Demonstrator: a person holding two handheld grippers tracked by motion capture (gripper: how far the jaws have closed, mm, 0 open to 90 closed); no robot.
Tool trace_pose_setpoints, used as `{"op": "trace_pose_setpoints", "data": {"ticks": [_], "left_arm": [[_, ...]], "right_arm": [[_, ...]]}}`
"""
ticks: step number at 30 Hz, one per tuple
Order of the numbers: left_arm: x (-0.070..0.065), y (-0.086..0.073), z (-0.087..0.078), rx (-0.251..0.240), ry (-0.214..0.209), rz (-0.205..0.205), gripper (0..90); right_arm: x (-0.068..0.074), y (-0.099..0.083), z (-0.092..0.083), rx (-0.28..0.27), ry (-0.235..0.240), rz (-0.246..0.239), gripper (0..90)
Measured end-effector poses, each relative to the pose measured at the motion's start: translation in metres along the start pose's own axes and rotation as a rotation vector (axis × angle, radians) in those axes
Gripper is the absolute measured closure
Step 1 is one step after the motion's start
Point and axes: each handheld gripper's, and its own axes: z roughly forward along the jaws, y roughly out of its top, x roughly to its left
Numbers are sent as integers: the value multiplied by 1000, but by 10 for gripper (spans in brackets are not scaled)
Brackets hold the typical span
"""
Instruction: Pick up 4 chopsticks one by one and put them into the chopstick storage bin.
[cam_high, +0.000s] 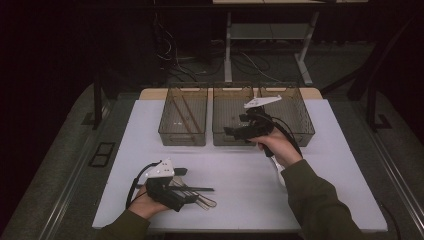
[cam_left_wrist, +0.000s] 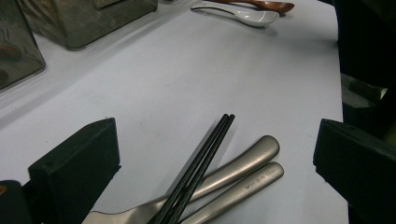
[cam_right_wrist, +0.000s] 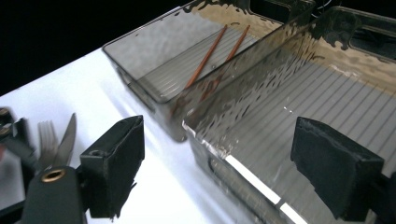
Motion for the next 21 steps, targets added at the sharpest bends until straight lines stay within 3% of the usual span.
{"op": "trace_pose_setpoints", "data": {"ticks": [9, 21], "left_arm": [[0, 0, -1, -1, 5, -2, 0], [-1, 1, -3, -10, 19, -8, 0]], "right_arm": [[2, -41, -33, -33, -11, -34, 173], [-1, -98, -73, -74, -13, -8, 173]]}}
